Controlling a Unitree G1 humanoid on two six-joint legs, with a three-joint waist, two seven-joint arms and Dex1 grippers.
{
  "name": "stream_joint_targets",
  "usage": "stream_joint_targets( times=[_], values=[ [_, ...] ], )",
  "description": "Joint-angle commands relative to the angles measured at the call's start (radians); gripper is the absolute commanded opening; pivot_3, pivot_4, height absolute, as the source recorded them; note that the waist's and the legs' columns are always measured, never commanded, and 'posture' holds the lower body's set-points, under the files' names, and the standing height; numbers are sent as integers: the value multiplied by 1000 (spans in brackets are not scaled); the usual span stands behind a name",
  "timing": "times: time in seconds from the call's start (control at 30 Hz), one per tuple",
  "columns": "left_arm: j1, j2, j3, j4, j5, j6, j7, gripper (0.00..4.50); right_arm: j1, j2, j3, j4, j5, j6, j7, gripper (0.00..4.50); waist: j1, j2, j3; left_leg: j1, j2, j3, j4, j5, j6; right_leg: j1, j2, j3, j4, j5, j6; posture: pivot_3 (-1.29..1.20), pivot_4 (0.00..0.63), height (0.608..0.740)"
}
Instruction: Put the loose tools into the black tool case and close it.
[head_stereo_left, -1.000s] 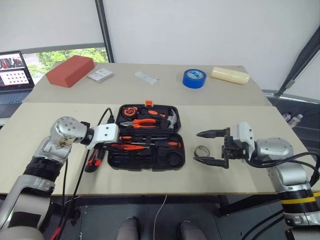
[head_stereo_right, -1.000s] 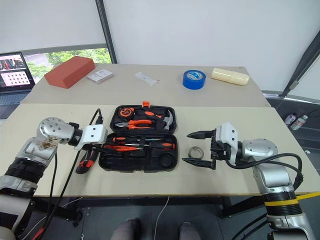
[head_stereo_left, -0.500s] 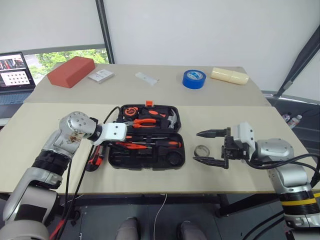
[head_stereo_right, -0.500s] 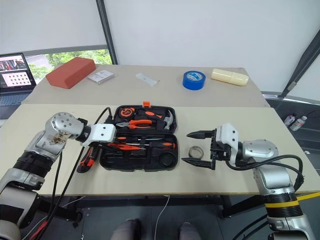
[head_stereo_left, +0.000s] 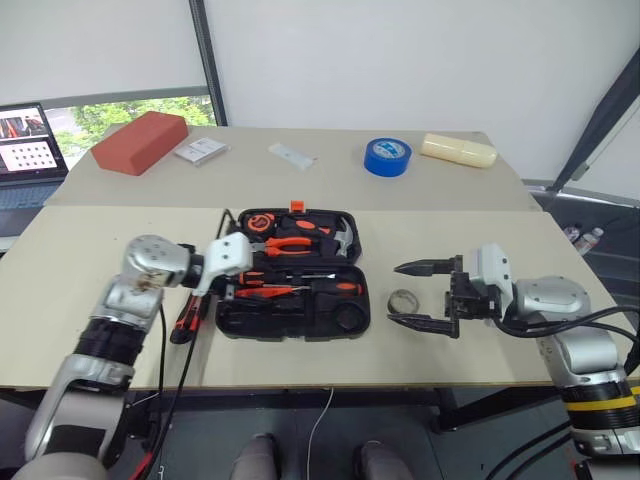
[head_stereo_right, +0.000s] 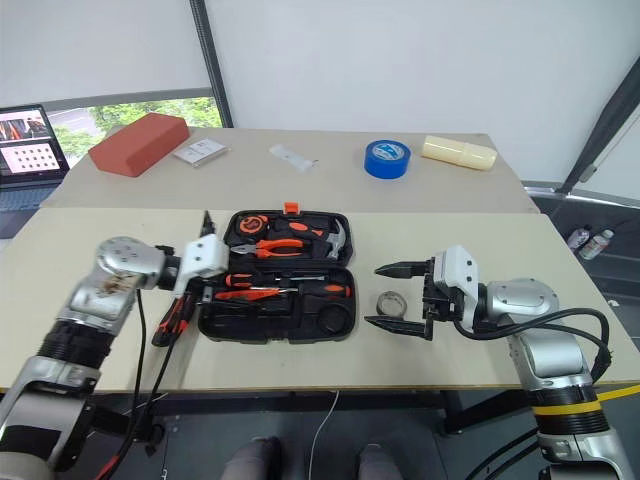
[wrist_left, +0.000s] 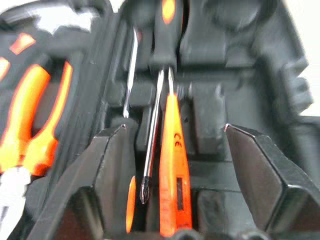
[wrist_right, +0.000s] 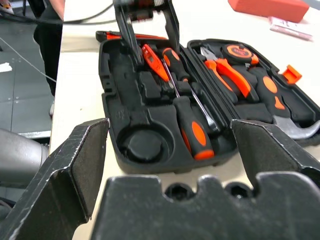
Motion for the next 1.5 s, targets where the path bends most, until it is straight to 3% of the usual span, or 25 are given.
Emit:
stream_joint_targets(
  times=[0.03,0.1,0.2,0.4,0.47,0.8,1.13,1.27,1.5],
  values=[
    [23,4,51,-7,-46,-46,7,3469,-5,-6,-33,-13,26,3,-3,4500,2,0,0,0,0,0,0,0,0,0,0,0,0,0,0,0,150,740],
    [22,-24,83,14,-61,-58,60,3469,-7,-2,-32,-9,26,2,-7,4500,6,0,0,0,0,0,1,0,0,1,0,0,0,0,1,0,150,740],
    [25,-73,127,35,-104,-64,105,2718,-9,7,-30,2,22,-8,-15,4500,11,0,0,-1,-1,0,2,1,1,1,0,0,0,0,1,0,150,740],
    [57,-119,89,74,-62,-129,132,485,15,29,-38,-2,17,-16,-48,4500,7,0,0,-1,-1,0,2,1,1,1,0,0,0,1,1,0,150,740],
    [56,-134,74,87,-49,-130,142,43,31,31,-43,-4,15,-25,-55,4500,7,0,0,-1,-1,0,2,1,1,1,0,0,0,1,1,0,150,740],
    [48,-163,-9,167,38,-174,162,43,73,41,-60,-9,17,-38,-80,4500,7,0,0,-1,-1,-1,2,1,1,1,0,0,0,1,2,0,150,740],
    [53,-163,-45,171,65,-93,182,43,80,55,-55,-19,17,-38,-103,4500,8,0,0,0,-1,-1,3,1,1,2,0,0,0,2,2,0,150,740],
    [76,-171,-5,108,-16,-41,160,43,85,60,-57,-26,24,-33,-107,4500,7,1,-1,0,-1,-1,3,1,1,3,0,0,0,1,2,0,150,740],
    [127,-119,-17,59,-23,-25,97,43,84,61,-57,-31,30,-23,-114,4500,6,2,-1,0,-1,-1,2,1,1,2,0,1,0,2,2,0,150,740]
  ],
)
